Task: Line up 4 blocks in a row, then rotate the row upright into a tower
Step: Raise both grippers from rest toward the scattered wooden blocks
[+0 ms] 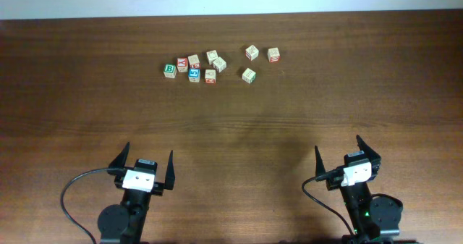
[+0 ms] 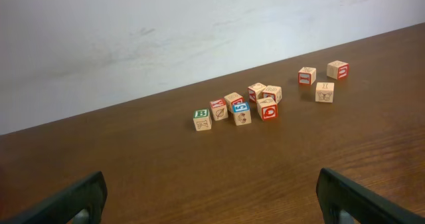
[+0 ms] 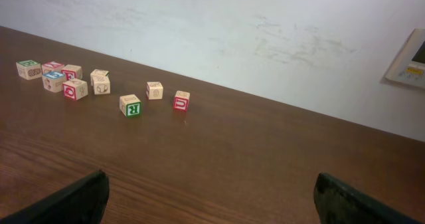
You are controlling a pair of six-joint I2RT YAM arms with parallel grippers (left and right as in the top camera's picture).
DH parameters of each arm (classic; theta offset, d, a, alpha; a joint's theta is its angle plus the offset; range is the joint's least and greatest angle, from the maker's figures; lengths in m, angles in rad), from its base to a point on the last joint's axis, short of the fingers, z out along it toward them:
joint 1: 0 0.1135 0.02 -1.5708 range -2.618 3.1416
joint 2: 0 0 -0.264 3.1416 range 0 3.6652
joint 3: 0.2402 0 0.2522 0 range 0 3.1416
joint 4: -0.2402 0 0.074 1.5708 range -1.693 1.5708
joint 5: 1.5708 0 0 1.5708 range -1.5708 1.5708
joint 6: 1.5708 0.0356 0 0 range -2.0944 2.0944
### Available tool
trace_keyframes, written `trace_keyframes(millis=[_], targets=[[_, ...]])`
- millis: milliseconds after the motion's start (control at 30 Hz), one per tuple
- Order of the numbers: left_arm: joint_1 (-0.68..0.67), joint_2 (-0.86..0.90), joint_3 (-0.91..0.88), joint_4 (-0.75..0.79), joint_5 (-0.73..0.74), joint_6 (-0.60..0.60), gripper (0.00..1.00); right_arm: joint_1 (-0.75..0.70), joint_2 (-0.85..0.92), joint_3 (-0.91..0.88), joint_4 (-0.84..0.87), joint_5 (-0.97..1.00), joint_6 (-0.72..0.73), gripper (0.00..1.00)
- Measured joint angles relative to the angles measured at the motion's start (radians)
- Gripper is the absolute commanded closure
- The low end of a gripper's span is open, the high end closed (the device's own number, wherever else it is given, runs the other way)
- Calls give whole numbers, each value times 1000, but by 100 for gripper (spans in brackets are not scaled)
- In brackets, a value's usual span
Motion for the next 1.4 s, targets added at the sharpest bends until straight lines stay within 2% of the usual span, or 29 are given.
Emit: trace_keyframes(millis=[1100, 1233, 1333, 1400], targets=[[0, 0, 0, 0, -6, 0, 1, 0, 0, 0, 0, 18, 0, 2], [1, -2, -5, 131, -7, 0, 1, 0, 0, 0, 9, -32, 5, 2], [1, 5, 32, 96, -7, 0, 1, 0, 0, 61, 8, -47, 73, 2], [1, 60, 125, 45, -7, 2, 1, 0, 1, 131, 4, -71, 95, 2]])
